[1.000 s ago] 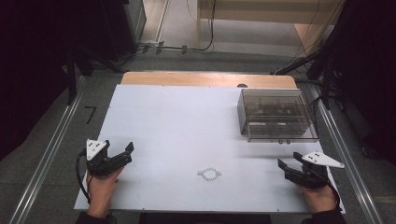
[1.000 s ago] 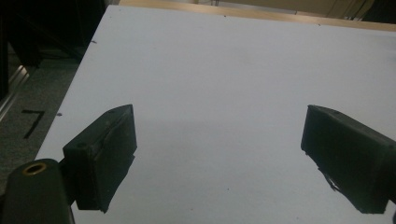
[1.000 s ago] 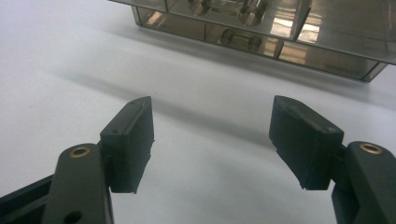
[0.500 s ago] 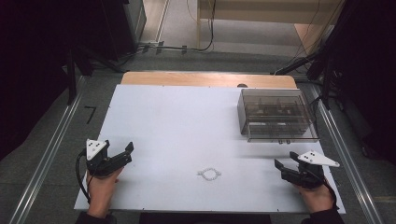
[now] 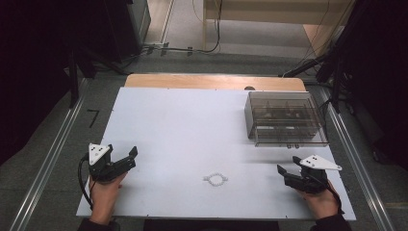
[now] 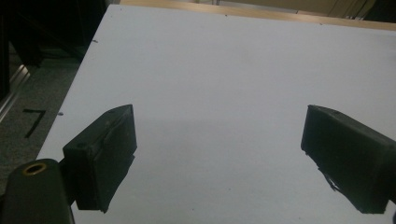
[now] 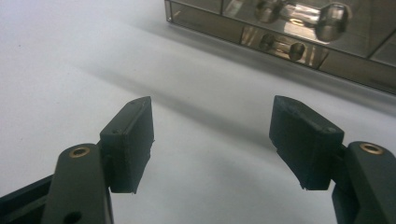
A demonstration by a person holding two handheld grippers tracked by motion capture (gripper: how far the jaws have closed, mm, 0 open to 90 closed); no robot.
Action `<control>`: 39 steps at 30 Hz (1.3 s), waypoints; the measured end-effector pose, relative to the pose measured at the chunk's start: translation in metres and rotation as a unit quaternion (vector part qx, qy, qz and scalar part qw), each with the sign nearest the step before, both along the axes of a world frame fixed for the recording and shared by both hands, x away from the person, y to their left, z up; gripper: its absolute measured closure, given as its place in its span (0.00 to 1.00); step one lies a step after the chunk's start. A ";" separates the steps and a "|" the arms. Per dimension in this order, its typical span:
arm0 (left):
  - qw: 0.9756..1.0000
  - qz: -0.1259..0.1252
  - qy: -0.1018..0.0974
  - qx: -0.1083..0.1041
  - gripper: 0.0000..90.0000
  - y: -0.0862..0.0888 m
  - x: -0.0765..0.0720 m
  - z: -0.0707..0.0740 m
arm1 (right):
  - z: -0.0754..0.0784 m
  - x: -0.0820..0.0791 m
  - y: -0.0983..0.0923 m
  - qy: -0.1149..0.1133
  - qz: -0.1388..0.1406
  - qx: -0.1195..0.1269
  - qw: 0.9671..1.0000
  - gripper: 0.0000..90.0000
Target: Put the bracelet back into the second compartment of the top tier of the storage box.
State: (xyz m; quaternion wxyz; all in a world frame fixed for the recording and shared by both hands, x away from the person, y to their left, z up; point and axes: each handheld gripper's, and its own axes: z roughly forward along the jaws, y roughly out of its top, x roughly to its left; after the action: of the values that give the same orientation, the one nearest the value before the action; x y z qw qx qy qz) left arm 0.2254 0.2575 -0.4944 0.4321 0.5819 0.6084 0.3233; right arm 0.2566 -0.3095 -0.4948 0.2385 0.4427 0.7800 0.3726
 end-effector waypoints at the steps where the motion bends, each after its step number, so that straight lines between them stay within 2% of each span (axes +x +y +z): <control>1: 1.000 0.000 0.000 0.000 0.12 0.000 0.000 0.000 | 0.000 0.000 0.001 0.000 0.002 -0.001 1.000 0.32; 18: 1.000 0.000 0.000 -0.001 0.12 0.000 0.000 0.000 | -0.001 0.002 0.016 0.001 0.021 -0.011 1.000 0.32; 39: 1.000 -0.001 0.000 -0.002 0.12 0.001 0.001 0.000 | -0.004 0.004 0.043 0.009 0.061 -0.019 0.998 0.32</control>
State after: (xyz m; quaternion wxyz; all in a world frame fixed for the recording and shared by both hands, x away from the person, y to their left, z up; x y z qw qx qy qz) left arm 0.2260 0.2583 -0.4947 0.4336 0.5812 0.6087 0.3218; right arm 0.2609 -0.2665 -0.4985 0.2170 0.3932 0.8146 0.3672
